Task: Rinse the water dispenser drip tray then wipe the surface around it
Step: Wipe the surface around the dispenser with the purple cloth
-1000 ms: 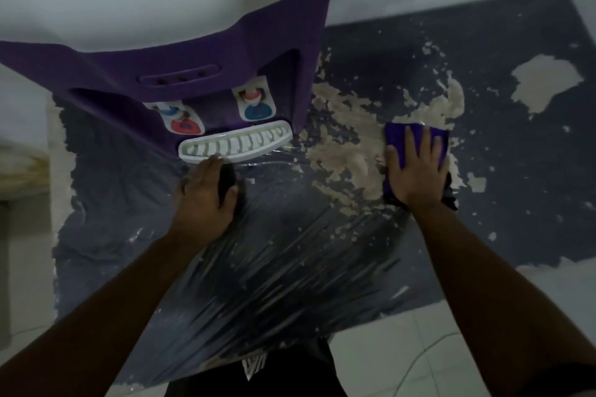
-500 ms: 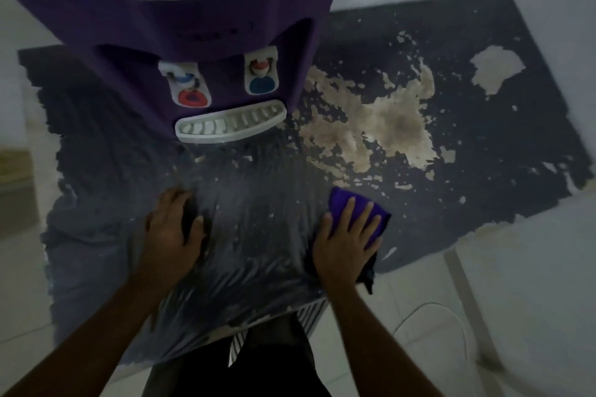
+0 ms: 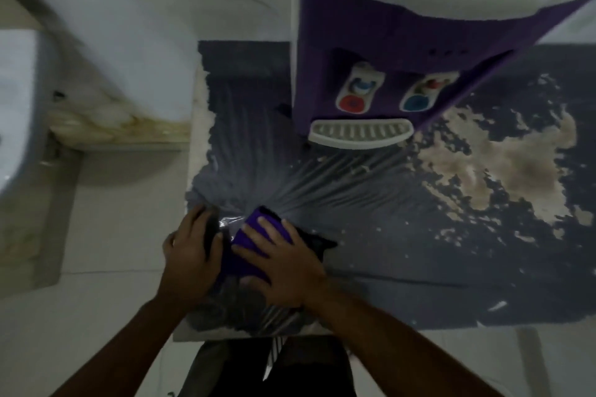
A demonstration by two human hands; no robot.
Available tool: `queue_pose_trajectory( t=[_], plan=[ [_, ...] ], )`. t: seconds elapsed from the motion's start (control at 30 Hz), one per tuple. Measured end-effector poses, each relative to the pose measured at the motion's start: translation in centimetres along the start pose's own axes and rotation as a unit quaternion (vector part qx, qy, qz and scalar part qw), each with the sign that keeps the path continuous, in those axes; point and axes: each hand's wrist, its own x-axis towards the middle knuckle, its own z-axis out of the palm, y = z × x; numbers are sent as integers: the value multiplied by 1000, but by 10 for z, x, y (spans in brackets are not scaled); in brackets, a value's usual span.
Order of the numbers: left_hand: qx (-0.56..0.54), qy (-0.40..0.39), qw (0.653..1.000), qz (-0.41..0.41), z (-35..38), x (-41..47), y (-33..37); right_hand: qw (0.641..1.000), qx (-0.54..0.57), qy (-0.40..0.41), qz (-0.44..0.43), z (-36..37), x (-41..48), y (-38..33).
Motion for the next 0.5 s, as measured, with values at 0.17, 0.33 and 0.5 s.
queue_pose_trajectory(
  t=[0.17, 0.33, 0.5],
  plan=[
    [-51, 10, 998, -18, -8, -8, -26, 999, -28, 24, 36, -34, 82, 58],
    [-118, 35, 992, -10, -19, -18, -24, 980, -19, 16, 197, -60, 168, 89],
    [-184, 7, 978, -96, -27, -33, -29, 969, 3, 20, 244, -54, 189, 52]
  ],
)
